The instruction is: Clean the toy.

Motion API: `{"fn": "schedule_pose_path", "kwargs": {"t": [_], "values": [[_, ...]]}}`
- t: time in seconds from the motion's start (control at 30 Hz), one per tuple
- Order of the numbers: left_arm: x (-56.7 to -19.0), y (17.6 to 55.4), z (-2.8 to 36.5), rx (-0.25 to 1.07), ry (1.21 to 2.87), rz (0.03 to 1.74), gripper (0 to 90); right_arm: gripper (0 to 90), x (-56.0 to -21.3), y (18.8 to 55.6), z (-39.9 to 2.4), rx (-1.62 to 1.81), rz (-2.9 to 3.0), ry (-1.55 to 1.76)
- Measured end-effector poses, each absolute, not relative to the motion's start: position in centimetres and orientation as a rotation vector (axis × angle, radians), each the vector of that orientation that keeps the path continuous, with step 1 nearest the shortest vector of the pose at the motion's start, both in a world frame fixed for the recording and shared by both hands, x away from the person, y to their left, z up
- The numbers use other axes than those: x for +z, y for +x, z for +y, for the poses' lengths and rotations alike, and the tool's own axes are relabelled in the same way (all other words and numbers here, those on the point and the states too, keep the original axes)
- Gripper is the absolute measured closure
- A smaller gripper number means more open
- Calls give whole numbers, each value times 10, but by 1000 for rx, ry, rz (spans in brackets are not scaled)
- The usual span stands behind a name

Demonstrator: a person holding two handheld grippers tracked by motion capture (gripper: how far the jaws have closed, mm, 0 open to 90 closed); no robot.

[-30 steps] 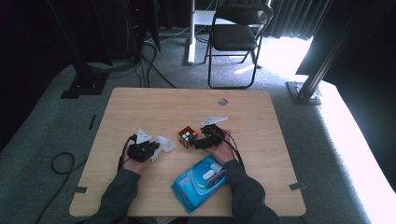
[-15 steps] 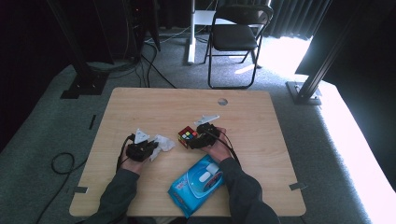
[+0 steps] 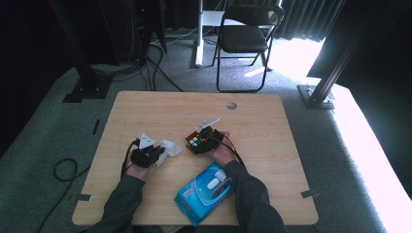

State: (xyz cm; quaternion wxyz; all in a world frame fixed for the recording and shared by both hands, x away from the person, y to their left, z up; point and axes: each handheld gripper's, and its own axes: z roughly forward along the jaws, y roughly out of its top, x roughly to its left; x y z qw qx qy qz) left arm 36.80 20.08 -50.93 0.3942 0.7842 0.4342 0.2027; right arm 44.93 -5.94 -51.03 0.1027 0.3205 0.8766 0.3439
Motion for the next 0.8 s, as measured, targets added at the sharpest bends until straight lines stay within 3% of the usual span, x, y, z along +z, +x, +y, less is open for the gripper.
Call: {"fn": "schedule_pose_path", "kwargs": {"t": [0.8], "values": [[-488,378,195,520,1965,1060,858,338,-515,454,-59,1030,2585,884]]}}
